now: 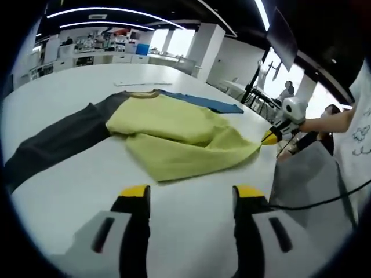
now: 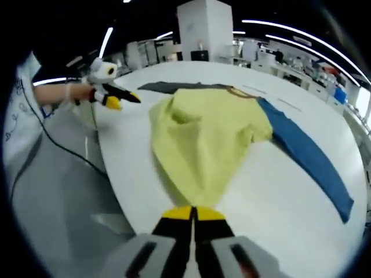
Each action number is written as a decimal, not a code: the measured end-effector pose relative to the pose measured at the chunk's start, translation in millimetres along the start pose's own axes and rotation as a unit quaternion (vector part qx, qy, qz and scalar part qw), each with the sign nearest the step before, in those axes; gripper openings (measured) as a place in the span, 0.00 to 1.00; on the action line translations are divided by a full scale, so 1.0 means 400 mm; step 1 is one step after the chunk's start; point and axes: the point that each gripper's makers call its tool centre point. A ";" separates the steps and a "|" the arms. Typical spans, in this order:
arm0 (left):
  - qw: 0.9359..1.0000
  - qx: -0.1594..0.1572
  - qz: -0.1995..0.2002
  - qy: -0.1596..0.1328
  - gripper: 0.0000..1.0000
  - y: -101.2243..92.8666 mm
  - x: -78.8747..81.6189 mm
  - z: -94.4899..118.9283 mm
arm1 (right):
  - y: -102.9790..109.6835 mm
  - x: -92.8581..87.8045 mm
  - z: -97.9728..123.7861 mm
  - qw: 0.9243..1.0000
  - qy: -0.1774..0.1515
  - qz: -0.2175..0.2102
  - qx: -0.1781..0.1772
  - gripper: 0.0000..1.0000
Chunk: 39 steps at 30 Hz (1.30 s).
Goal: Fold the garment on the visible template until the final outline fits inside the template.
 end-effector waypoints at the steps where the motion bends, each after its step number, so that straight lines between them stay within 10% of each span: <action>1: 1.000 0.004 0.000 0.000 0.54 0.003 0.001 -0.004 | 0.001 -0.005 -0.001 1.000 0.000 -0.001 0.000 0.00; 13: 0.992 0.076 0.103 0.000 0.35 0.095 0.030 -0.082 | 0.027 -0.025 -0.009 1.000 0.001 -0.020 0.010 0.00; 33: 0.972 0.109 0.207 0.034 0.00 0.100 -0.011 -0.149 | 0.031 -0.033 -0.017 0.999 -0.003 -0.031 0.015 0.00; 39: 0.979 0.119 0.166 0.003 0.00 0.084 0.035 -0.132 | 0.033 -0.029 -0.016 0.999 -0.005 -0.031 0.016 0.00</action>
Point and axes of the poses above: the point that each gripper's makers call its tool centre point, and the gripper's own axes: z roughly backward along the fingers, y roughly to its left, x roughly out of its top, and after that the axes turned 15 degrees about x, right-handed
